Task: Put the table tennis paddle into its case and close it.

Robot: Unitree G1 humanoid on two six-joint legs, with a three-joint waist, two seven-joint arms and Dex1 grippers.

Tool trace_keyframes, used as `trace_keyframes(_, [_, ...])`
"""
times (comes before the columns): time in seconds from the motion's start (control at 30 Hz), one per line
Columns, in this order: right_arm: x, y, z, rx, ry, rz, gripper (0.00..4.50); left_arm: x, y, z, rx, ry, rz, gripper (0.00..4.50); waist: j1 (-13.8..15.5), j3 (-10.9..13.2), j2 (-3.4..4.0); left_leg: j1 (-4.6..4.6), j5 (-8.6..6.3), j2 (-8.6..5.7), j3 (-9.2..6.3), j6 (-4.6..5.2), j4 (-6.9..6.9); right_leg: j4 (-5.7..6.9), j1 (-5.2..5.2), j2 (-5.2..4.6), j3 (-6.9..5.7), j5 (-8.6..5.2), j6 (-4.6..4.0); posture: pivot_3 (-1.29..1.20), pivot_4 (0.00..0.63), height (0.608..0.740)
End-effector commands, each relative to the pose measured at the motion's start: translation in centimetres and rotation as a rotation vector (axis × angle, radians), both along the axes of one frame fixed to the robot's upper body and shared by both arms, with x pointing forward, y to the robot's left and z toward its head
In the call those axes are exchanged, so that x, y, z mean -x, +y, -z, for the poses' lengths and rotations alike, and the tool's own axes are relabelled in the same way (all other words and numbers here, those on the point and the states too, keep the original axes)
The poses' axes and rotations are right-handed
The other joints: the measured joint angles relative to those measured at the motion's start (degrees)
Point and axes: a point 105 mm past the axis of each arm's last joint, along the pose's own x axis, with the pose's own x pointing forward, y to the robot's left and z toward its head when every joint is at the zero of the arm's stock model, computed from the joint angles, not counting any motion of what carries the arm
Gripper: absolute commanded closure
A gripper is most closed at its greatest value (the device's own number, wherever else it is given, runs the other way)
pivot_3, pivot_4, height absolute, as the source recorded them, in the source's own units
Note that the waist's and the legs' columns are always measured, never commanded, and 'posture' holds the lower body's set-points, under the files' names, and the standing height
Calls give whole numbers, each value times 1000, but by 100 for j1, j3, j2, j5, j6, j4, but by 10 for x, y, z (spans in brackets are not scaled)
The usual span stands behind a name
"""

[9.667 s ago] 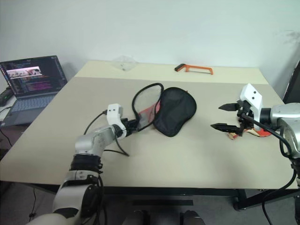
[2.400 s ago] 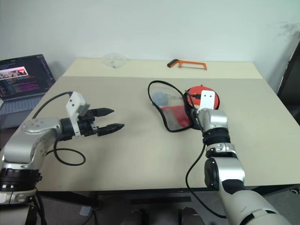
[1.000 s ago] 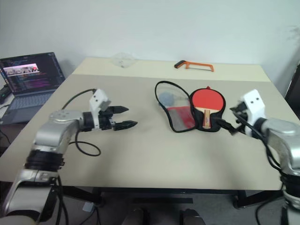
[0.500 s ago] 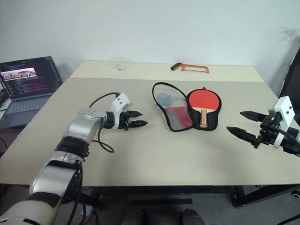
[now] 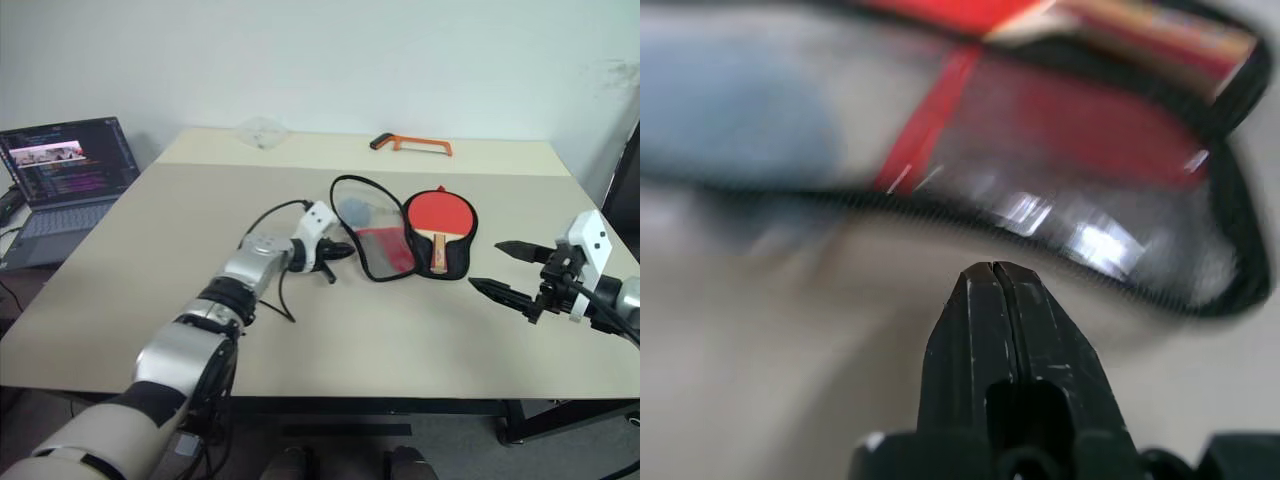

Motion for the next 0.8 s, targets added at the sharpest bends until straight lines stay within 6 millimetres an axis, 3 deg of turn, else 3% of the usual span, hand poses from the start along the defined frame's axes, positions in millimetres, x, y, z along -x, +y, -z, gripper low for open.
trace_keyframes(0.03, [5, 5, -12, 5, -57, -9, 0, -1, -27, -28, 65, -78, 35, 4487, -1, 0, 0, 0, 0, 0, 0, 0, 0, -1, 0, 0, 0, 0, 0, 0, 150, 740])
trace_keyframes(0.3, [6, 9, -24, -12, -103, 4, 0, 9, -97, -70, 223, -204, 53, 4487, 7, 2, -3, 0, 0, -4, -1, 0, 2, -7, 3, -1, 1, 2, 4, 0, 150, 740])
trace_keyframes(0.37, [5, 10, -25, -19, -111, 10, 0, 15, -112, -65, 235, -179, 56, 4487, 7, 1, -2, 0, -1, -4, -2, -1, 0, -30, 16, -2, 0, 5, 10, 0, 150, 740])
trace_keyframes(0.53, [2, 12, -23, -28, -106, 9, 0, 28, -133, -29, 177, -120, 45, 4487, -52, -3, 5, 3, -3, -3, -1, -1, -13, -65, 28, -2, 1, 13, 20, 0, 150, 740])
trace_keyframes(0.6, [-1, 15, -23, -25, -107, 7, 0, 29, -133, -20, 146, -124, 39, 4487, -49, -3, 5, 4, -2, -4, -3, -1, -16, -65, 28, -2, 0, 13, 20, 0, 150, 740])
trace_keyframes(0.67, [-5, 17, -26, -30, -115, 5, 0, 20, -118, -20, 155, -118, -12, 4487, -47, -3, 5, 3, -2, -4, -3, -1, -16, -65, 28, -3, 0, 14, 21, 0, 150, 740])
trace_keyframes(0.73, [-12, 16, -23, -42, -100, 18, 0, 9, -95, -28, 181, -126, -34, 4487, -48, -3, 6, 3, -2, -4, -1, -1, -15, -67, 29, -3, 1, 15, 23, 0, 150, 740])
trace_keyframes(0.8, [-27, 14, -17, -49, -88, 68, 0, -1, -58, -40, 207, -141, -18, 4487, -67, -3, 6, 5, -2, -3, -2, -2, -15, -67, 29, -3, 0, 18, 22, 0, 150, 740])
